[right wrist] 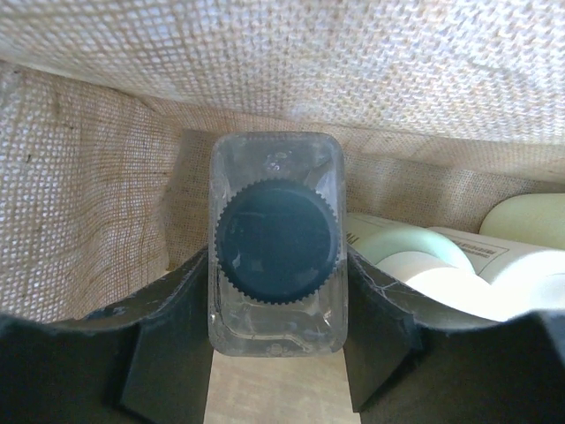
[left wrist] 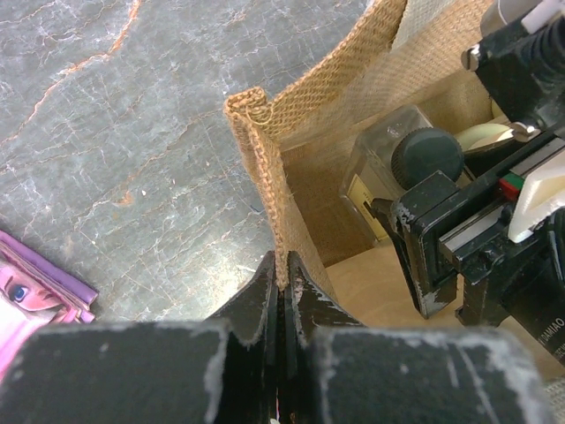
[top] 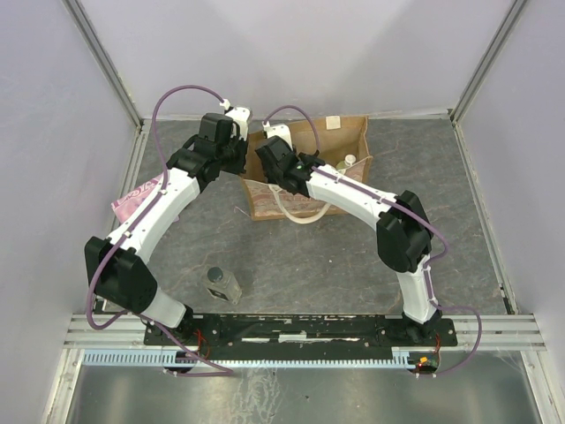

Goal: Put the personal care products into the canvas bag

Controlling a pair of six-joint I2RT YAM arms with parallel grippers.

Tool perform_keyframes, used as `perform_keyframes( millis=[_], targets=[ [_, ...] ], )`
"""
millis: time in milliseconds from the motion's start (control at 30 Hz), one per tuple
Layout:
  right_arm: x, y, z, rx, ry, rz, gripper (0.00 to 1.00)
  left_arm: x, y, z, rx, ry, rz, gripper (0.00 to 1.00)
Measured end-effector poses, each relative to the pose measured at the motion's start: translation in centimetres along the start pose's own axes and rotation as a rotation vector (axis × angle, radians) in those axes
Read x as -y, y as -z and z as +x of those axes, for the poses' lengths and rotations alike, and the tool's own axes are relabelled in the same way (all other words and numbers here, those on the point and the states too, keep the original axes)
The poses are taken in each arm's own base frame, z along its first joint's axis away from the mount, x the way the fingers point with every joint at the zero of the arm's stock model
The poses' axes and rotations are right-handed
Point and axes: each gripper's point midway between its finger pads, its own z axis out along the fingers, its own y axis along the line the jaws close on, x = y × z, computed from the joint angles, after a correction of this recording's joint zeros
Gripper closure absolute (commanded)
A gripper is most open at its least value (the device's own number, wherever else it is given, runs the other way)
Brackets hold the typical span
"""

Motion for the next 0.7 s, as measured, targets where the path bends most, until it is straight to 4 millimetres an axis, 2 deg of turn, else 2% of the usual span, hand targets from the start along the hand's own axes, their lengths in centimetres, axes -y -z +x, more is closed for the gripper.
perform_keyframes(
  millis=[100, 200, 367, 500, 633, 700],
  targets=[
    [-0.1, 0.3, -0.3, 0.001, 0.006, -0.007, 0.15, 0.0, 0.0, 0.0, 0.0, 0.0, 0.0, 0.97],
    [0.0, 1.8, -2.4, 0.045, 0.005, -0.018, 0.07, 0.0, 0.0, 0.0, 0.0, 0.0, 0.0, 0.97],
    [1.7, 6.2, -7.5, 0.161, -0.035, -0.029, 0.06, 0.0, 0.0, 0.0, 0.0, 0.0, -0.002, 0.97],
    [2.7, 9.8, -10.5, 0.232, -0.05, -0.056, 0.08, -0.1, 0.0, 0.0, 0.0, 0.0, -0.005, 0.97],
    [3.7, 13.1, -11.5, 0.253, -0.04, -0.09, 0.09, -0.2, 0.0, 0.0, 0.0, 0.0, -0.013, 0.97],
    [3.9, 14.7, -11.2, 0.258, -0.033, -0.108, 0.08, -0.3, 0.0, 0.0, 0.0, 0.0, -0.017, 0.97]
  ],
)
